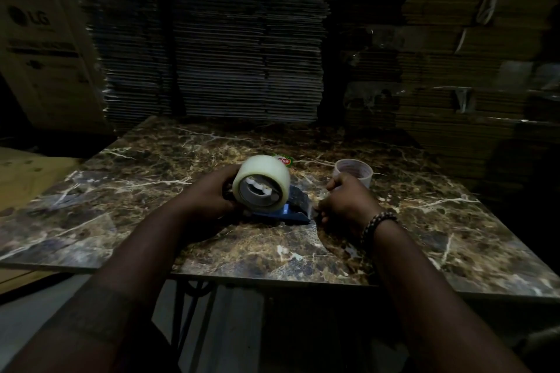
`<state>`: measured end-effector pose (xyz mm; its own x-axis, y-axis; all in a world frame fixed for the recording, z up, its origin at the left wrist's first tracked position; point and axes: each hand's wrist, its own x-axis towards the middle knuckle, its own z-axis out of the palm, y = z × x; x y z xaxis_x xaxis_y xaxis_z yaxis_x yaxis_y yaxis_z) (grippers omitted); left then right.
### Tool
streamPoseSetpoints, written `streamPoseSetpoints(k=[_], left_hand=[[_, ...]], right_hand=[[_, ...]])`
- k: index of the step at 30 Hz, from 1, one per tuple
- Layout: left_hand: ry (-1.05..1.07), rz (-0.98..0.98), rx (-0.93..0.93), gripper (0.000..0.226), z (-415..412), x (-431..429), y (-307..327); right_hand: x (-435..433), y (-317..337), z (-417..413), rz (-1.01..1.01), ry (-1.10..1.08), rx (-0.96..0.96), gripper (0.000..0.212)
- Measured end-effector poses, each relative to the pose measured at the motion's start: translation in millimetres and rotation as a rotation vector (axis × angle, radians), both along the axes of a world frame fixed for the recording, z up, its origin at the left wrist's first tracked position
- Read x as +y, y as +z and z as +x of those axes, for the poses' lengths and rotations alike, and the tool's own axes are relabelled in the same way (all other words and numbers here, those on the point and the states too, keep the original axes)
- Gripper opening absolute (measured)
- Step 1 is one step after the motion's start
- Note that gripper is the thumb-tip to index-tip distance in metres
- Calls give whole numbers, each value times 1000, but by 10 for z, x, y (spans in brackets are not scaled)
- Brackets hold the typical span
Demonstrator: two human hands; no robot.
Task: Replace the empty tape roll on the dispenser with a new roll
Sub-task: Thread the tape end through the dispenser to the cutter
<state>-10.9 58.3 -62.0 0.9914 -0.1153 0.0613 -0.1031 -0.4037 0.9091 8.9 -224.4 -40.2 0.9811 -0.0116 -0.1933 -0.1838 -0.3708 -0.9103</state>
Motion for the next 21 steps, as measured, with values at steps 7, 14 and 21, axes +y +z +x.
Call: streamPoseSetpoints(k=[7,14,21], left_hand=[[-14,-32,19,82,27,13,-35],[-46,-21,10,84,55,59,-61],[-23,22,-21,90,57,118,-73]], right_hand=[[-17,-17,2,16,-5,15,33],[-20,-48,37,57,-21,20,34],[-94,-72,31,118,-64,24,42]])
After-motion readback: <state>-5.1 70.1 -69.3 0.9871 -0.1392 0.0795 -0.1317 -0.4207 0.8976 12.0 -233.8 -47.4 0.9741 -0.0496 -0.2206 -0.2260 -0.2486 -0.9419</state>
